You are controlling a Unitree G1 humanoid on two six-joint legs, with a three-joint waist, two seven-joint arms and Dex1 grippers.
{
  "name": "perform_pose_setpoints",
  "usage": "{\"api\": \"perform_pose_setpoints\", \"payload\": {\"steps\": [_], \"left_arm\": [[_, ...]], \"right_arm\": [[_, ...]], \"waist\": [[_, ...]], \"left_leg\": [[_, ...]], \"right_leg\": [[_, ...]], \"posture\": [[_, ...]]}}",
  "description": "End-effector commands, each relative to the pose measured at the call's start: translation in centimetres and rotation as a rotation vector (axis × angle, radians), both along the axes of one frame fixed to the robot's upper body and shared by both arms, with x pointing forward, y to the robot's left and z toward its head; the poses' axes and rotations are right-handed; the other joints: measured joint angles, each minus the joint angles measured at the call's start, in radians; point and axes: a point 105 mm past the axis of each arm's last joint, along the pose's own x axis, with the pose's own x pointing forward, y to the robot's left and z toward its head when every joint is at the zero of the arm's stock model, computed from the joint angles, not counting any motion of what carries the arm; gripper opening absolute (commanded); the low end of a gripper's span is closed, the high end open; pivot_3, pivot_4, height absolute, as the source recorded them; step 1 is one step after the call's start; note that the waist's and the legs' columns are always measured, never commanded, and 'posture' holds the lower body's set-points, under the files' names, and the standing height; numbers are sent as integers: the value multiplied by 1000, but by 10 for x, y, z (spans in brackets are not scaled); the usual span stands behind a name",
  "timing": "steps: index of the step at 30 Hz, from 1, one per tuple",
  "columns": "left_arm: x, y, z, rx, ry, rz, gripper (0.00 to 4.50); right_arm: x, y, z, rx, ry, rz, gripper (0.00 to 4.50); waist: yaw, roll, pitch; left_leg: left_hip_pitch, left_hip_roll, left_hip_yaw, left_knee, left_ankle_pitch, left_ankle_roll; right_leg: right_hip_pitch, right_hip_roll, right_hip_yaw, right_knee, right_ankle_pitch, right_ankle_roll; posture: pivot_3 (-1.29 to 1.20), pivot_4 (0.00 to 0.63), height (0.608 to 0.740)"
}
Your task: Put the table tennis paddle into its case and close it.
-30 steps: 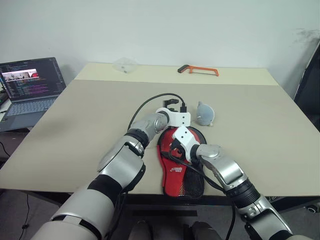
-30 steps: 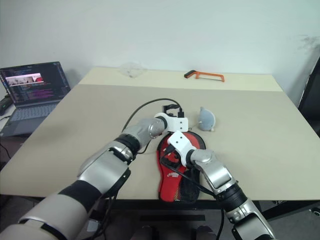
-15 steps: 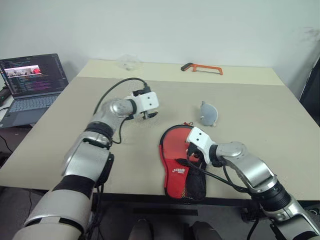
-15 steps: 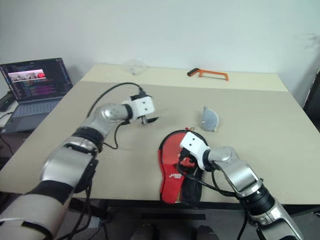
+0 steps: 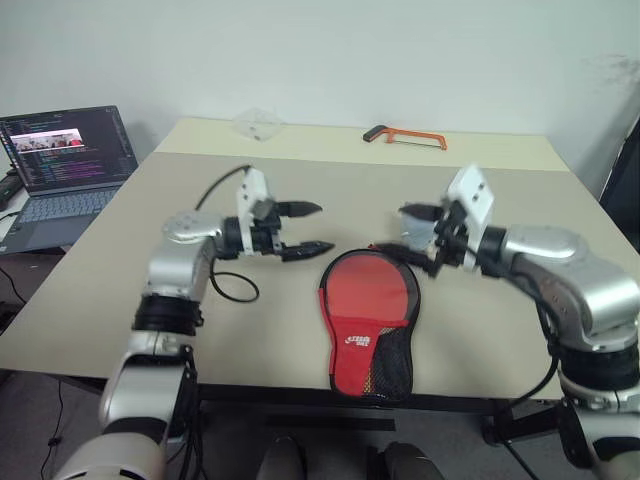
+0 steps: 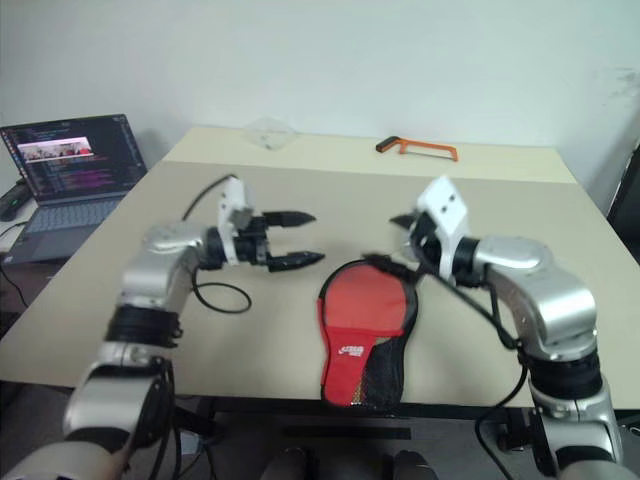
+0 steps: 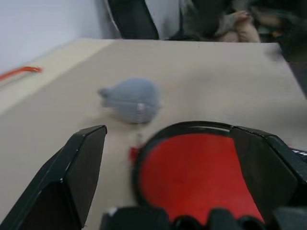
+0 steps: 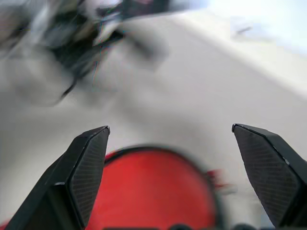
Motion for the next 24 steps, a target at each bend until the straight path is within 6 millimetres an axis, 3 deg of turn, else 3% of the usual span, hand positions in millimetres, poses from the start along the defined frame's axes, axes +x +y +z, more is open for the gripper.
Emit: {"api": "perform_pose_setpoints", "payload": {"steps": [1, 7, 13, 18, 24], "left_arm": [[-1, -28, -12, 12, -19, 31, 4486], [15, -63, -51, 3, 39, 189, 4486], [10, -83, -77, 16, 97, 233, 4486], [3, -82, -98, 63, 149, 259, 4486], [5, -69, -106, 69, 237, 348, 4486]], "right_arm": [[40, -34, 20, 102, -22, -264, 4500], [91, -55, 2, 194, 70, -505, 4500], [114, -41, -33, 277, 223, -513, 4500], [124, -34, -46, 335, 297, -542, 4500], [127, -26, -65, 321, 374, -570, 4500]], "waist": [[0, 0, 0], [0, 0, 0], [-2, 1, 0], [-3, 3, 1], [-4, 3, 0]], "left_leg": [[0, 0, 1, 1, 0, 1], [0, -1, 2, 1, 2, 3], [-1, -1, 3, -3, 2, 3], [-1, -1, 3, -6, 2, 3], [1, -1, 3, -5, 2, 3]], "right_leg": [[0, 0, 1, 0, 1, 1], [-1, 0, 2, 0, 2, 2], [-3, 0, 2, -1, 3, 0], [-3, 0, 2, -1, 3, -1], [-1, 0, 2, -1, 3, -1]], "posture": [[0, 150, 740], [0, 150, 740], [0, 150, 740], [0, 150, 740], [0, 150, 740]]}}
